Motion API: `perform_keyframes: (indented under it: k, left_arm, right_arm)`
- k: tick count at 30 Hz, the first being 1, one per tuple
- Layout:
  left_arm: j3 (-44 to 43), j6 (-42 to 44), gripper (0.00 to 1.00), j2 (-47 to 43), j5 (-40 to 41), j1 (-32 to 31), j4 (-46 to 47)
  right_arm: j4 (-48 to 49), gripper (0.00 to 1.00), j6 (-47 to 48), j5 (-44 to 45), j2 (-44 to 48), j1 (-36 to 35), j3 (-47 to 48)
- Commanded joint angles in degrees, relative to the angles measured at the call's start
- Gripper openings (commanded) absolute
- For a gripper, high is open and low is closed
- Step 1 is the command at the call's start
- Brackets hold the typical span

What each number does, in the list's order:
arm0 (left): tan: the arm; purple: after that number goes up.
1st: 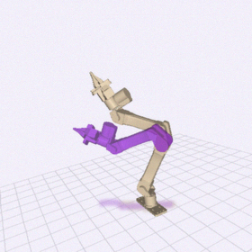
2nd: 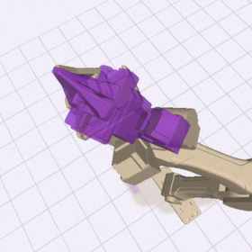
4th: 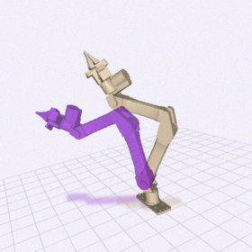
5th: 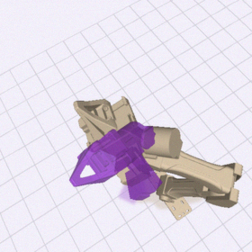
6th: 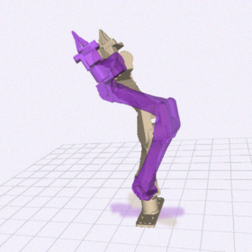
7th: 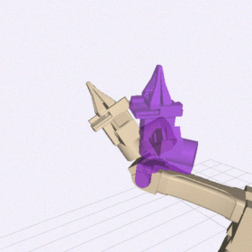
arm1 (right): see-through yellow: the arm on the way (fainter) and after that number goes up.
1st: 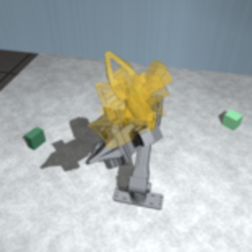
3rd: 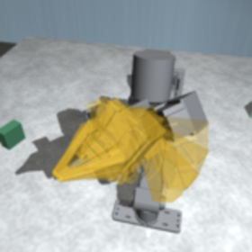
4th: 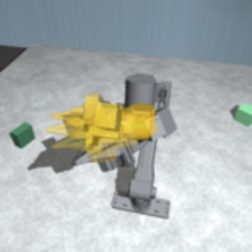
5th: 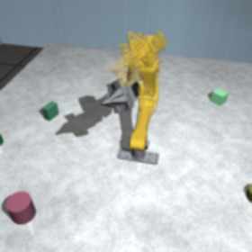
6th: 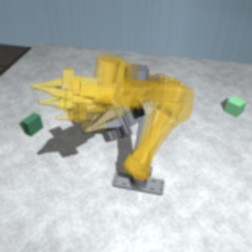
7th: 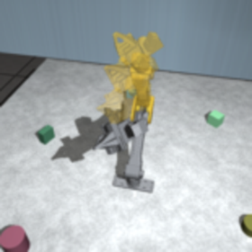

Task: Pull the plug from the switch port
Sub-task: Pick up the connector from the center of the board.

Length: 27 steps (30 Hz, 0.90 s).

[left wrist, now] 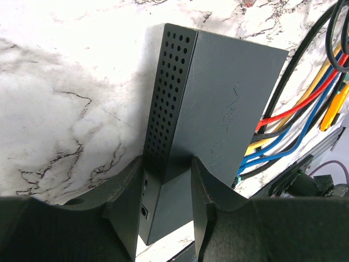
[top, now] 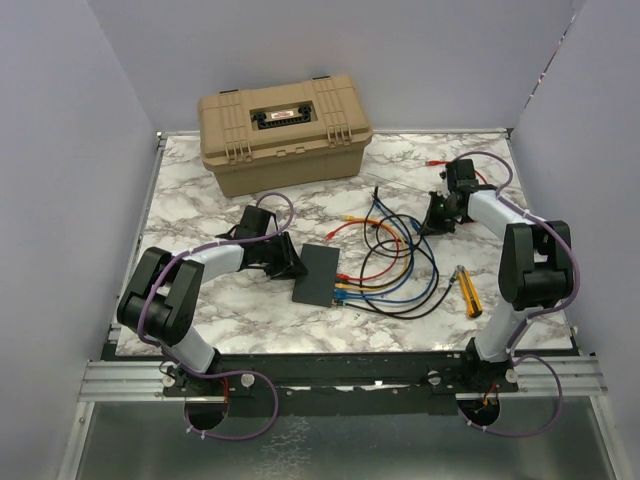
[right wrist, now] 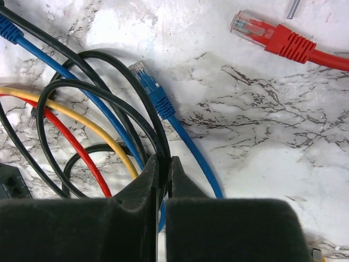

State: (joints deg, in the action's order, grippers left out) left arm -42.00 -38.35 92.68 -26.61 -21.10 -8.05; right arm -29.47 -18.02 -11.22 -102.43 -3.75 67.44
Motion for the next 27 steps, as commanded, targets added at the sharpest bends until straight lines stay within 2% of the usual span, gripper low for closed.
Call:
perform_keyframes:
  k: [1, 15, 27]
  left_arm:
    - [4.2, 2.7, 0.32, 6.6, 12.5, -1.3, -7.5]
    - [3.9, 2.9, 0.32, 7.1, 12.4, -1.3, -7.6]
    - [3.5, 3.2, 0.32, 7.6, 12.3, -1.4, -7.6]
  right_arm:
    - [-0.7, 0.00, -0.4, -1.9, 0.7, 0.4, 3.4]
    - [-3.6, 0.00, -4.9, -4.4, 10.7, 0.3, 18.9]
    - [-5.2, 0.00, -7.8, -6.9, 11.3, 0.4, 34.8]
